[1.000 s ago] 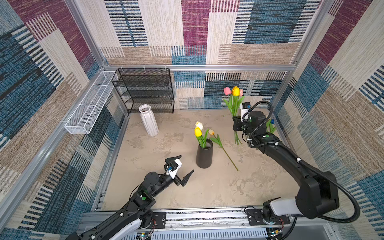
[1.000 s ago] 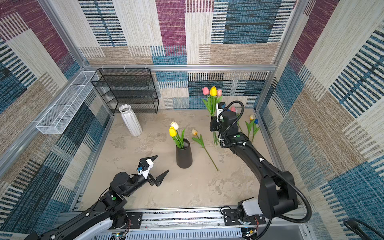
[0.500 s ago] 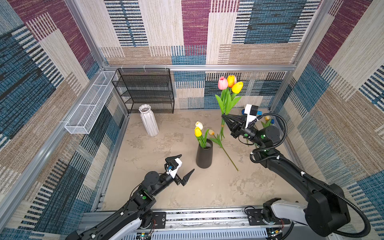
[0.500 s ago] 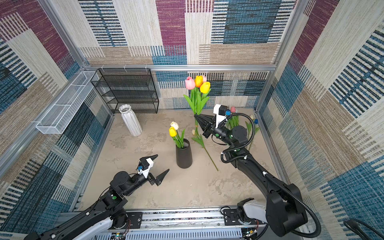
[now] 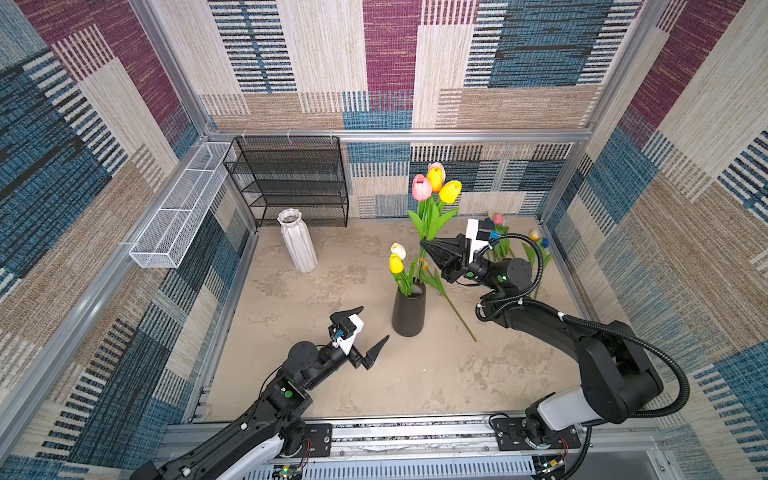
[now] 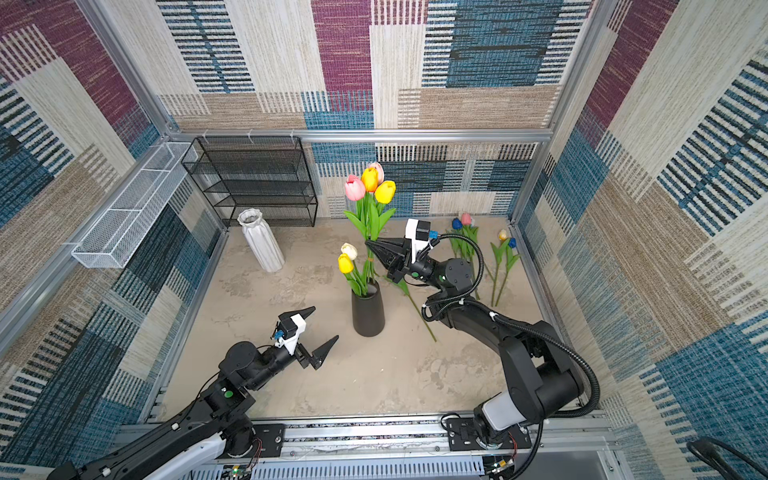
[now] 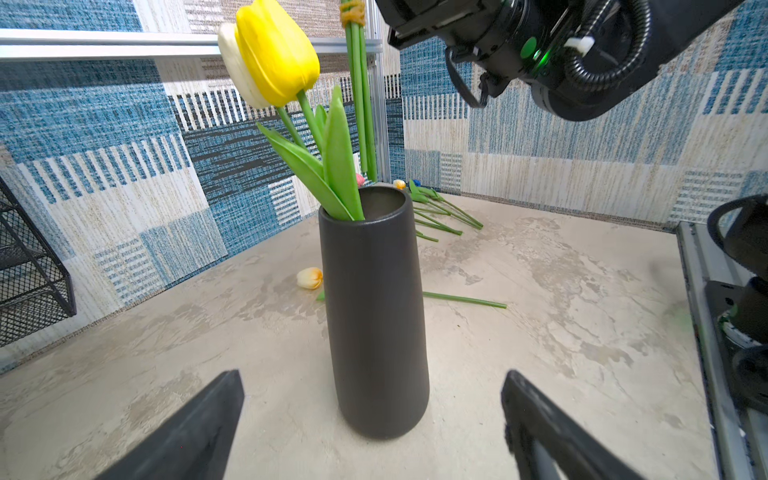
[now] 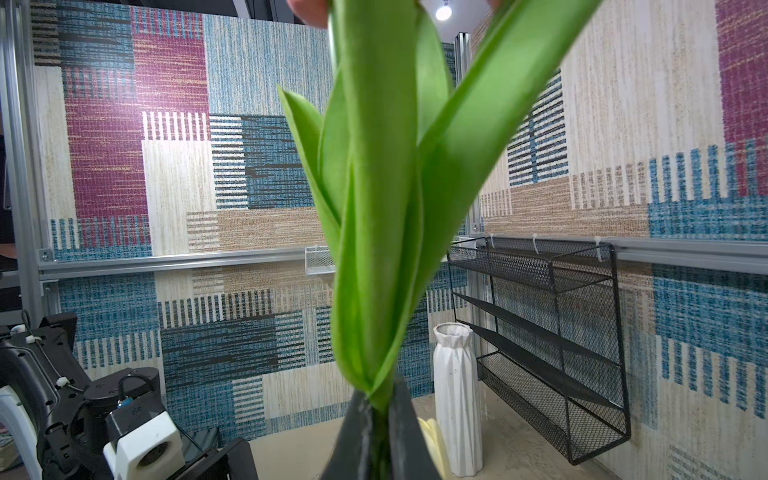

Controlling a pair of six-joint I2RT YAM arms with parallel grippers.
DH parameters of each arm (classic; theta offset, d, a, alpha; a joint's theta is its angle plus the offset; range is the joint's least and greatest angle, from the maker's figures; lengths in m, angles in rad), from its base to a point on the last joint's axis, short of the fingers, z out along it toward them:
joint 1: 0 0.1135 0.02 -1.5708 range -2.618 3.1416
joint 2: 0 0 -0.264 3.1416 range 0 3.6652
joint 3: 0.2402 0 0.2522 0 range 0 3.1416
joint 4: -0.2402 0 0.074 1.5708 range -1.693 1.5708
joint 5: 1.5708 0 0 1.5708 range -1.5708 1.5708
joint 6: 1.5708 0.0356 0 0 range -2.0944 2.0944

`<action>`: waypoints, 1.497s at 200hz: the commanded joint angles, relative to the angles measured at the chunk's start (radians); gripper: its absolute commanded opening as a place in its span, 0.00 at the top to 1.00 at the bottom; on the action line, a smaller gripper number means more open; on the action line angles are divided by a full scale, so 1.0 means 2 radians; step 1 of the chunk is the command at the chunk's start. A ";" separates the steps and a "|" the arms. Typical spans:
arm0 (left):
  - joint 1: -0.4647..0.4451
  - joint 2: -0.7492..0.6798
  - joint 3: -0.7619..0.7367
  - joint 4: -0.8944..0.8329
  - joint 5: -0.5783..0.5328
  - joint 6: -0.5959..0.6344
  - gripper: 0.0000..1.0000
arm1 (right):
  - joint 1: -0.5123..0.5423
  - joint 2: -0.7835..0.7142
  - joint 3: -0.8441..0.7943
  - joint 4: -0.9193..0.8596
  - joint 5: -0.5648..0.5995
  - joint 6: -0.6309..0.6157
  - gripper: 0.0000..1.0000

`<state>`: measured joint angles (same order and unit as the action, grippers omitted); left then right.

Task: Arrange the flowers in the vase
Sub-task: 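Carry the tulip bundle over the dark grey vase and lower it in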

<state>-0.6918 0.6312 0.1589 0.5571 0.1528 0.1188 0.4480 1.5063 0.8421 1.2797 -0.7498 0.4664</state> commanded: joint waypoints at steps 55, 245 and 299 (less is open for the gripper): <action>0.000 0.017 0.001 0.017 -0.002 0.014 0.00 | 0.005 0.027 -0.006 0.056 -0.016 0.003 1.00; 0.000 0.014 -0.015 0.032 -0.010 0.011 0.00 | 0.031 0.007 0.018 -0.018 -0.049 -0.043 0.99; 0.000 0.010 -0.020 0.042 -0.007 0.007 0.00 | 0.035 0.021 0.008 -0.006 -0.039 -0.042 0.99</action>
<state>-0.6918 0.6598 0.1261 0.6025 0.1375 0.1188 0.5171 1.5360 0.8673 1.2446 -0.8364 0.3878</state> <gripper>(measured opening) 0.995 0.096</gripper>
